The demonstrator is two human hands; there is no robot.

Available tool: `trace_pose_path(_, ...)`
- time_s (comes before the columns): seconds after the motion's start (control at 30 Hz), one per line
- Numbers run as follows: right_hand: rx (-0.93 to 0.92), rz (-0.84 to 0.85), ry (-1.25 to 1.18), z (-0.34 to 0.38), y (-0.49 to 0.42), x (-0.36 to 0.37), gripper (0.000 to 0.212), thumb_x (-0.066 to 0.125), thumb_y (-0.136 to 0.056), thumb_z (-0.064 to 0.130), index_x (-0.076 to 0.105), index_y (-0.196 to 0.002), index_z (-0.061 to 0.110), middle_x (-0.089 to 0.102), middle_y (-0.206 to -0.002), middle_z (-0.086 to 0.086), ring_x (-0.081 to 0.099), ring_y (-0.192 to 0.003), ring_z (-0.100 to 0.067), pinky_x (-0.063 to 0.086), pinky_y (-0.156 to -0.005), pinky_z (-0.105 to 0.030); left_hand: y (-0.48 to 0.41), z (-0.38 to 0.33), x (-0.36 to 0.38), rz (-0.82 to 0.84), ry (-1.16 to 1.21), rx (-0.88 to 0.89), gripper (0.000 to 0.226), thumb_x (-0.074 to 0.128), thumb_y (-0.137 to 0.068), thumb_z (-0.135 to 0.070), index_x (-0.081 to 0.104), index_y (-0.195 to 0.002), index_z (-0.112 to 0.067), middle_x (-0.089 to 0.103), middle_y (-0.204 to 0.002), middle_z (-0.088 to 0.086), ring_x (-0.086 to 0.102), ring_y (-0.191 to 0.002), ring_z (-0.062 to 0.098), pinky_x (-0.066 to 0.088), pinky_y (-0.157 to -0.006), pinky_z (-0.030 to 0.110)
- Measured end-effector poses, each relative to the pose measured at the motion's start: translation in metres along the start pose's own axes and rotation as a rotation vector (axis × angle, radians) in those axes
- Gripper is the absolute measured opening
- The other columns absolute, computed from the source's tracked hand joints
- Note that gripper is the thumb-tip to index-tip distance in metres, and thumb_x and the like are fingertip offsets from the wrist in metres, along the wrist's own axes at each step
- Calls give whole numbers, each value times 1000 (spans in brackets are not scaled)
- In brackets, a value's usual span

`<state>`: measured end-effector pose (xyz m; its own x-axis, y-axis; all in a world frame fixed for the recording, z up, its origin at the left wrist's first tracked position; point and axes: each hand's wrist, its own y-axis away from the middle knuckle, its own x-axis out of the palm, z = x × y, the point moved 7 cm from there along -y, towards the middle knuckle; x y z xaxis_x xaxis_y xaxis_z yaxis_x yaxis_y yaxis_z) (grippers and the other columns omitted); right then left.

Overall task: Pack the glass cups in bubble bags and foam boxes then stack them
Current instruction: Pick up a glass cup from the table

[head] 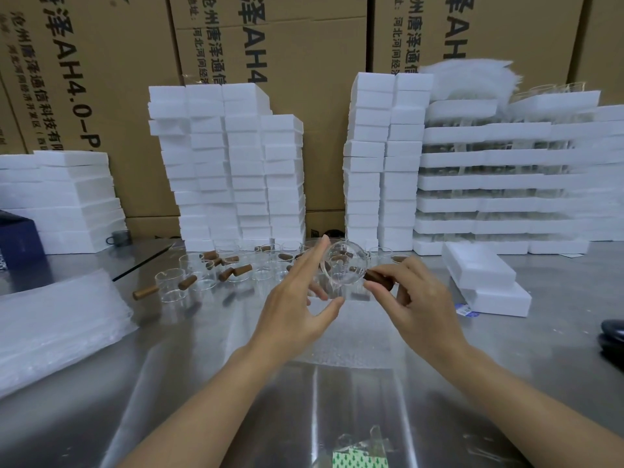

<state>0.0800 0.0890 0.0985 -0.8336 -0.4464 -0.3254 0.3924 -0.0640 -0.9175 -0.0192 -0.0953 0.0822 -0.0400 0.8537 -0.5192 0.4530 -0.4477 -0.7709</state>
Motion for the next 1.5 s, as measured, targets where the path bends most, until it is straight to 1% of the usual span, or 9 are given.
trace_pose_path(0.13, 112, -2, -105, -1, -3, 0, 33, 50, -104, 47, 68, -89, 23, 56, -81, 16, 56, -73, -12, 40, -64, -17, 2, -1, -11, -107, 1, -13, 76, 76, -90, -64, 48, -157, -41, 63, -117, -27, 62, -67, 16, 47, -66, 10)
trace_pose_path(0.27, 488, 168, -437, -13, 4, 19, 63, 40, -108, 56, 58, -67, 13, 52, -55, 3, 46, -50, -12, 34, -50, -18, 4, -7, -13, -164, 57, -21, 64, 64, -95, -73, 55, -151, -44, 65, -96, -24, 58, -60, 11, 42, -58, 10)
trace_pose_path(0.37, 662, 259, -580, -19, 13, 31, 64, 42, -106, 59, 57, -57, 21, 46, -57, -8, 38, -46, -15, 30, -44, -19, 3, -11, -14, -182, 82, -9, 58, 63, -96, -72, 57, -148, -46, 63, -93, -27, 58, -63, 8, 41, -58, 8)
trace_pose_path(0.9, 709, 281, -570, -20, 13, 31, 67, 40, -105, 64, 56, -54, 23, 43, -48, -6, 36, -43, -14, 28, -44, -19, 3, -10, -13, -131, 100, -46, 67, 64, -92, -74, 57, -151, -42, 62, -94, -27, 57, -64, 9, 44, -60, 10)
trace_pose_path(1.03, 603, 194, -544, -16, 7, 22, 55, 49, -105, 54, 59, -65, 18, 50, -49, 9, 41, -42, -11, 33, -44, -18, 4, -6, -6, -48, -1, -61, 78, 69, -89, -73, 38, -158, -54, 64, -104, -25, 64, -65, 14, 51, -59, 16)
trace_pose_path(1.1, 511, 165, -532, -10, 3, 18, 43, 54, -105, 49, 61, -67, 31, 52, -52, 16, 43, -45, -6, 36, -47, -17, 5, -5, -2, 0, -56, -59, 84, 71, -87, -73, 30, -159, -58, 64, -106, -25, 66, -66, 13, 55, -61, 18)
trace_pose_path(1.23, 374, 190, -483, -3, 3, 18, 16, 64, -98, 54, 65, -93, 39, 66, -79, 14, 58, -64, -8, 45, -58, -18, 4, 1, 0, 19, -10, -82, 76, 76, -82, -71, 36, -147, -68, 69, -102, -24, 67, -67, 11, 58, -65, 22)
trace_pose_path(1.37, 334, 275, -413, -6, 9, 23, 57, 74, -86, 65, 50, -135, 51, 62, -124, 26, 67, -93, -11, 54, -72, -16, 4, 10, 2, 13, 87, -116, 75, 76, -84, -72, 42, -150, -60, 72, -100, -23, 69, -64, 14, 59, -63, 26)
trace_pose_path(1.5, 315, 369, -439, -10, 13, 31, 77, 82, -83, 57, 39, -147, 57, 54, -137, 30, 66, -105, -9, 61, -73, -24, 3, 14, 3, 12, 182, -140, 78, 73, -80, -80, 44, -149, -60, 74, -99, -23, 68, -61, 13, 60, -61, 30)
